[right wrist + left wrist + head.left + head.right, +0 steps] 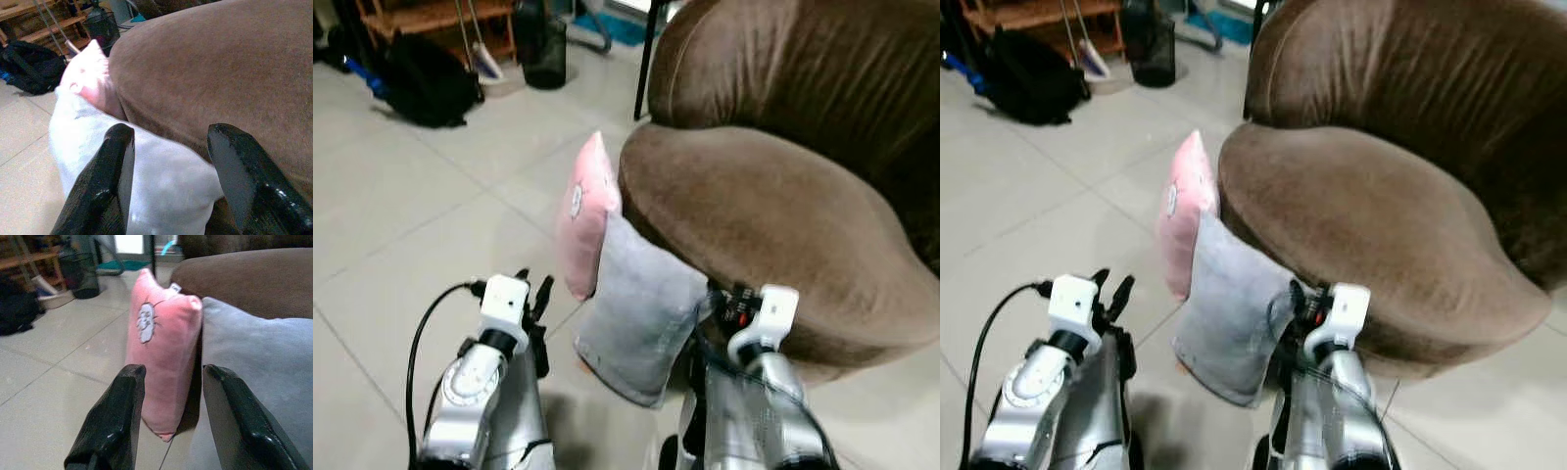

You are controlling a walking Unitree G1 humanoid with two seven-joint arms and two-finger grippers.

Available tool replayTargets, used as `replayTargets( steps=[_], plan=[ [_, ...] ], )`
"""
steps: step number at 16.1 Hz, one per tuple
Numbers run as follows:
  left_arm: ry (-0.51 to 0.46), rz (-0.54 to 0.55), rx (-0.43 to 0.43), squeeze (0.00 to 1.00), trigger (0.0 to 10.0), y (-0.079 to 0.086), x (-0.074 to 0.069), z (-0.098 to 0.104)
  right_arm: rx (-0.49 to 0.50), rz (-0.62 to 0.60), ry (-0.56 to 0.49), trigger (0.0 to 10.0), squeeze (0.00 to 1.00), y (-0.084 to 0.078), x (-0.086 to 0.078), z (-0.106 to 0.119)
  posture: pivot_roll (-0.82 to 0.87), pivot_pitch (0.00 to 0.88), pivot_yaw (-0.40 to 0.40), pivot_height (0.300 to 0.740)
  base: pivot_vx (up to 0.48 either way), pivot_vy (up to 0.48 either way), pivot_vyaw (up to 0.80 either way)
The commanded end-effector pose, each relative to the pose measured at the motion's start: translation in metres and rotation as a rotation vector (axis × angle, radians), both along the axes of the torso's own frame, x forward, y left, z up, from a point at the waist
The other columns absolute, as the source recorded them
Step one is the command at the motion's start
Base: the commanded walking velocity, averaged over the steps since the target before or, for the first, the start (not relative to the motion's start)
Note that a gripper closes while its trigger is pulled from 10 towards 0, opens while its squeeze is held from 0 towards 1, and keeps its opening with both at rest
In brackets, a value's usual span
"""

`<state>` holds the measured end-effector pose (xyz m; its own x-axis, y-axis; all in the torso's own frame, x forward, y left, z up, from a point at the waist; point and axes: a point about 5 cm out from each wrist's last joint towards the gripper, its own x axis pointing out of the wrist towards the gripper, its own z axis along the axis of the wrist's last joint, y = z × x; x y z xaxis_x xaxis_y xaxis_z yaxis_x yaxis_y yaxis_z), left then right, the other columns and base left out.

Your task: Move the pillow to the sofa from floor

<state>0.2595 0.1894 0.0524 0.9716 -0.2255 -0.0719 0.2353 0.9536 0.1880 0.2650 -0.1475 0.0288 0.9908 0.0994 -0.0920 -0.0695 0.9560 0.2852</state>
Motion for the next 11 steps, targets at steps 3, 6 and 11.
replayTargets(
  steps=[3,6,11],
  plan=[
    [-0.039,-0.124,0.016,0.0,10.0,-0.006,0.0,0.012,-0.004,-0.082,0.061,10.0,1.0,-0.016,0.002,-0.009,0.19,0.147,-0.092,0.45,0.0,0.0,0.0],
    [-0.008,-0.278,-0.004,0.0,10.0,-0.013,-0.01,0.016,0.058,-0.182,0.082,10.0,1.0,-0.028,0.011,-0.01,0.21,0.165,-0.079,0.45,0.0,0.0,0.0],
    [0.01,-0.369,0.009,0.0,10.0,-0.011,-0.017,0.023,0.462,-0.248,0.069,10.0,1.0,-0.026,0.023,-0.007,0.24,0.192,-0.056,0.45,0.0,0.0,0.0]
  ],
)
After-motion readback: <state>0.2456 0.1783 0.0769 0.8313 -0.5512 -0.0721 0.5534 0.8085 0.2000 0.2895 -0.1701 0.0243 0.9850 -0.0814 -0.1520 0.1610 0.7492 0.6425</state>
